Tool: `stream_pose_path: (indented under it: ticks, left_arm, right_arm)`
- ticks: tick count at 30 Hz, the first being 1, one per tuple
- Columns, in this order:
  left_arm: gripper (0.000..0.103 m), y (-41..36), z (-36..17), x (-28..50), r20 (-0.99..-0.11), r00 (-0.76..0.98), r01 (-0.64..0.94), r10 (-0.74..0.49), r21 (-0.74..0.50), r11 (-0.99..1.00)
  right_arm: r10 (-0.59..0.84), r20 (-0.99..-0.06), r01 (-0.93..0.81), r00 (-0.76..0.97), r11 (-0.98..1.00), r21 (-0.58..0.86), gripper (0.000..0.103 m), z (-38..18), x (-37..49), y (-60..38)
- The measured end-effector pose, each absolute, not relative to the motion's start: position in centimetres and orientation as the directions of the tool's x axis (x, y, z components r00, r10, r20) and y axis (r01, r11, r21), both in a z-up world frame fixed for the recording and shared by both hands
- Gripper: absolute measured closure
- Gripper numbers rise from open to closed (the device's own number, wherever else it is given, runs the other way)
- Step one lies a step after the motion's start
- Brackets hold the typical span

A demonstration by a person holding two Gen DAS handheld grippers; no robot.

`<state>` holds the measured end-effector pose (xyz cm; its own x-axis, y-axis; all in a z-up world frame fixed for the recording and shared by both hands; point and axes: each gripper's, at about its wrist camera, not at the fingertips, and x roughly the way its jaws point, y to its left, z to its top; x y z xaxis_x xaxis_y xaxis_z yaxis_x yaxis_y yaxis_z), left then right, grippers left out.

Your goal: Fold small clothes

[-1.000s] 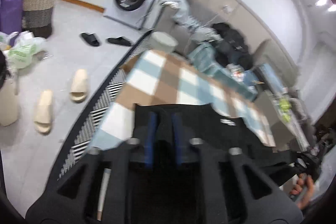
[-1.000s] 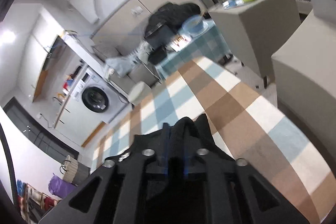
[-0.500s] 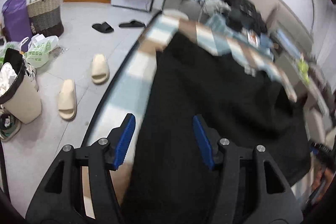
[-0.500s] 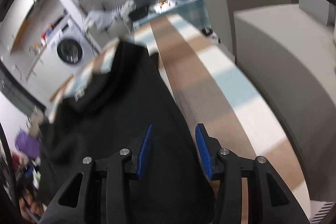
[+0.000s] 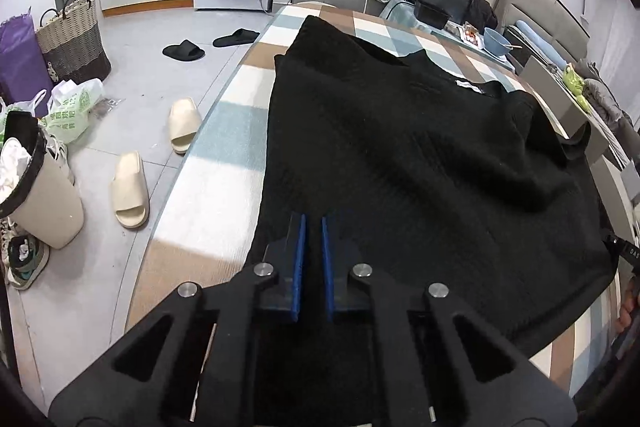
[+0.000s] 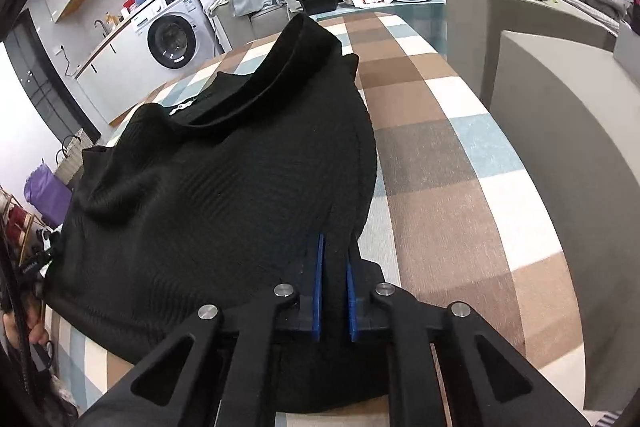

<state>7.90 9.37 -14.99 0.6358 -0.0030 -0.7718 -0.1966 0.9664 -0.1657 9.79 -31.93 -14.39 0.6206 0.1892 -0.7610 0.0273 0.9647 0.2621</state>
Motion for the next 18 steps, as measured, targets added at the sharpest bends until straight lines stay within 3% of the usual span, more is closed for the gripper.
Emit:
stream_pose_path:
  ticks: [12,14,15,18]
  left_arm:
    - [0.097,8.9,-14.1,0.3,-0.771,0.636,-0.192,-0.019,-0.183,0.964]
    - [0.094,9.4,-13.3,0.3,-0.769,0.639,-0.204,-0.031,-0.208,0.957]
    - [0.092,9.7,-12.9,0.2,-0.766,0.642,-0.208,-0.032,-0.214,0.954]
    - [0.070,10.9,-11.1,1.4,-0.738,0.674,-0.203,-0.039,-0.235,0.951]
  right_arm:
    - [0.183,-0.763,0.079,0.620,0.953,0.293,0.094,-13.8,4.3,-33.5]
    - [0.168,-0.747,0.088,0.644,0.953,0.291,0.086,-13.0,4.8,-33.5]
    - [0.162,-0.738,0.093,0.655,0.952,0.291,0.077,-12.6,5.1,-33.6]
    - [0.159,-0.692,0.090,0.704,0.947,0.309,0.063,-10.9,6.2,-33.5]
